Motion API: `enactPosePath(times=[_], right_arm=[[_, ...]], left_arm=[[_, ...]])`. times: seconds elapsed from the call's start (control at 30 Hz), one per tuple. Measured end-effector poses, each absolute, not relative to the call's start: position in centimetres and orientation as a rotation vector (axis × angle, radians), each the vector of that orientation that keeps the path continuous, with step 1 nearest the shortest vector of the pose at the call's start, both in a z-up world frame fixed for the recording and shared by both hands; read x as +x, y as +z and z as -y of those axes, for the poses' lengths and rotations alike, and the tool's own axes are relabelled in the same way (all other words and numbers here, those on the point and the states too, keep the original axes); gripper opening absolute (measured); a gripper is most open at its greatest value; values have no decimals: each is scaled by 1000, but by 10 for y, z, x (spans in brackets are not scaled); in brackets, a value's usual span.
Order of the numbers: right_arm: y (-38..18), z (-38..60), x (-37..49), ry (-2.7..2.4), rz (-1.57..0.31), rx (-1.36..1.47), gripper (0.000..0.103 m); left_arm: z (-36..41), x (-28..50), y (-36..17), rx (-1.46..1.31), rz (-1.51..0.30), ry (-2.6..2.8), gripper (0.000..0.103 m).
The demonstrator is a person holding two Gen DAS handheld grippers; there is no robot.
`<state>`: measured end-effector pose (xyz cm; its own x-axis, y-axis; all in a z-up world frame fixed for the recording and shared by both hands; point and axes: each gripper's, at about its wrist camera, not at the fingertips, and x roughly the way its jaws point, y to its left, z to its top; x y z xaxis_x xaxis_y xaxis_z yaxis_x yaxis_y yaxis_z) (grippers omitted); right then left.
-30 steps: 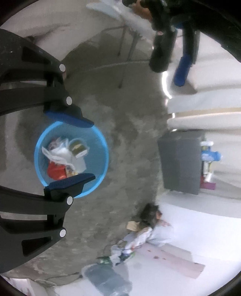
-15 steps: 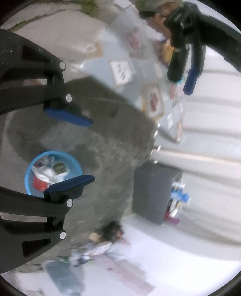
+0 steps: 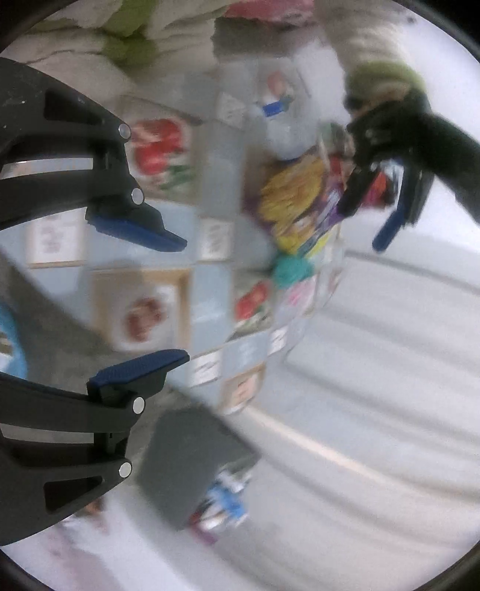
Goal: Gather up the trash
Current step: 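Move both tools back over the table toward the clear bag and teal bag, then grasp the clear printed plastic bag with the left gripper while the right gripper grasps the teal bag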
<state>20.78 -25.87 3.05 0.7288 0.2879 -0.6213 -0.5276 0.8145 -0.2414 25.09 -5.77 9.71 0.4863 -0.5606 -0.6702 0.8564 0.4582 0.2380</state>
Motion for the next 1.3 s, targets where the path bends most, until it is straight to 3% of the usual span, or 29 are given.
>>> enactPosePath(times=[0.23, 0.67, 1.3], right_arm=[[26, 199, 300, 638, -591, -471, 52], [-10, 160, 410, 804, -630, -452, 52], [-52, 140, 442, 898, -720, -448, 51]], left_arm=[[23, 335, 75, 715, -611, -958, 82], [37, 470, 1, 765, -760, -974, 82], [53, 528, -60, 841, -915, -1008, 82]])
